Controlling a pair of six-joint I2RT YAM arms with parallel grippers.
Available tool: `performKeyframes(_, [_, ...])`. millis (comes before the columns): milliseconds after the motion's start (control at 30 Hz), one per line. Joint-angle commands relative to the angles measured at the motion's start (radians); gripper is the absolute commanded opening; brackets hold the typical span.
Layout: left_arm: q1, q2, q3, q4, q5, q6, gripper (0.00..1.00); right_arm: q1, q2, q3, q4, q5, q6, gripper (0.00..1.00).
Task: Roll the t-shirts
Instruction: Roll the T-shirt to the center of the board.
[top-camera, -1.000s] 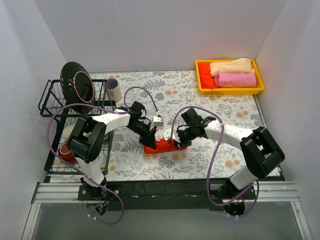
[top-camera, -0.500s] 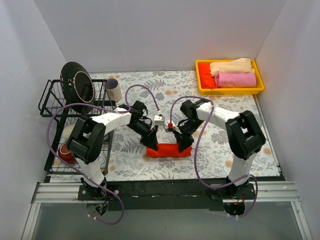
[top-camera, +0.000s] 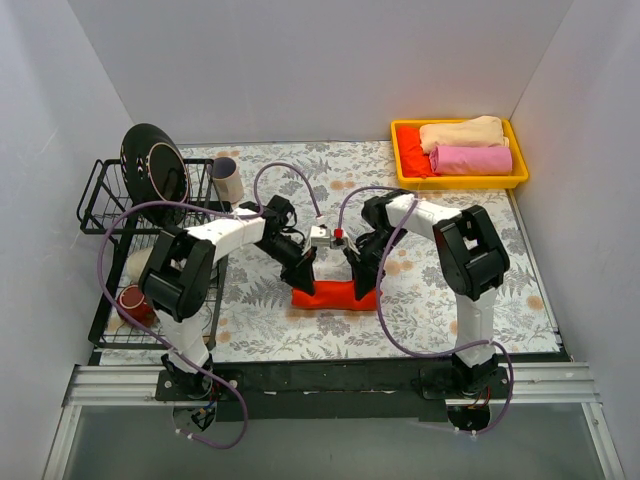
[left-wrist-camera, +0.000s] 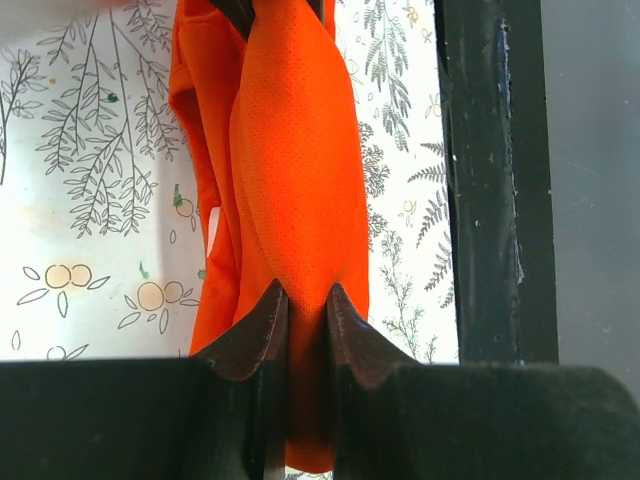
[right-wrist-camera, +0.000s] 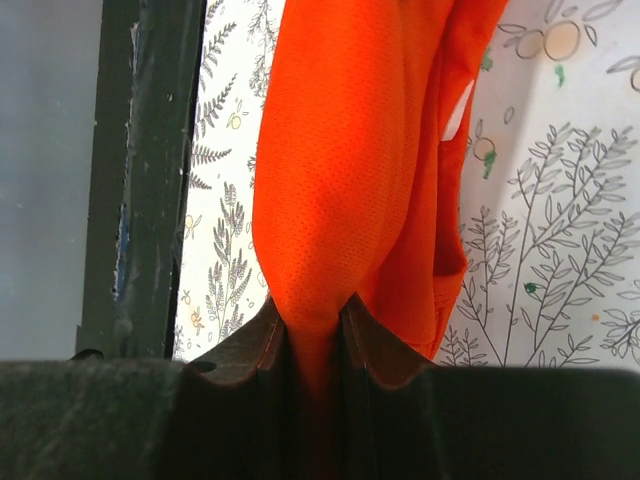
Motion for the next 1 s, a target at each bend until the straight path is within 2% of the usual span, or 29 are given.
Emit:
performKeyframes(0, [0.029, 0.038, 0.032, -0.013, -0.103, -0.065, 0.06, -0.071, 0.063, 0.015, -0.154, 0.080, 0.055, 0.19])
performKeyframes(167, [0.038, 0.081, 0.069, 0.073, -0.128, -0.126, 0.21, -0.146, 0.141, 0.046, -0.153, 0.036, 0.071, 0.19])
performKeyframes(267, [0.046, 0.084, 0.098, 0.137, -0.166, -0.186, 0.41, -0.183, 0.198, 0.071, -0.154, 0.003, 0.092, 0.19])
performKeyframes(300, [0.046, 0.074, 0.118, 0.146, -0.169, -0.195, 0.51, -0.195, 0.213, 0.087, -0.156, -0.001, 0.098, 0.19])
performKeyframes(367, [0.046, 0.054, 0.148, 0.166, -0.166, -0.203, 0.53, -0.199, 0.259, 0.101, -0.154, -0.012, 0.114, 0.19])
performKeyframes(500, [0.000, -0.002, 0.201, 0.202, -0.162, -0.185, 0.51, -0.207, 0.325, 0.129, -0.154, -0.021, 0.146, 0.19])
performKeyframes(733, [-0.092, 0.023, 0.155, 0.270, -0.136, -0.162, 0.52, -0.218, 0.373, 0.135, -0.156, -0.035, 0.158, 0.19])
performKeyframes(800, [-0.112, -0.001, 0.083, 0.336, -0.136, -0.172, 0.64, -0.221, 0.379, 0.138, -0.154, -0.034, 0.160, 0.20])
performKeyframes(833, [-0.123, -0.009, 0.063, 0.391, -0.145, -0.171, 0.73, -0.223, 0.382, 0.138, -0.156, -0.032, 0.161, 0.20])
performKeyframes(867, [-0.153, -0.015, 0.049, 0.407, -0.159, -0.163, 0.77, -0.224, 0.388, 0.138, -0.154, -0.031, 0.161, 0.19])
performKeyframes(967, [-0.192, -0.002, 0.040, 0.438, -0.177, -0.160, 0.77, -0.227, 0.402, 0.138, -0.154, -0.029, 0.160, 0.20])
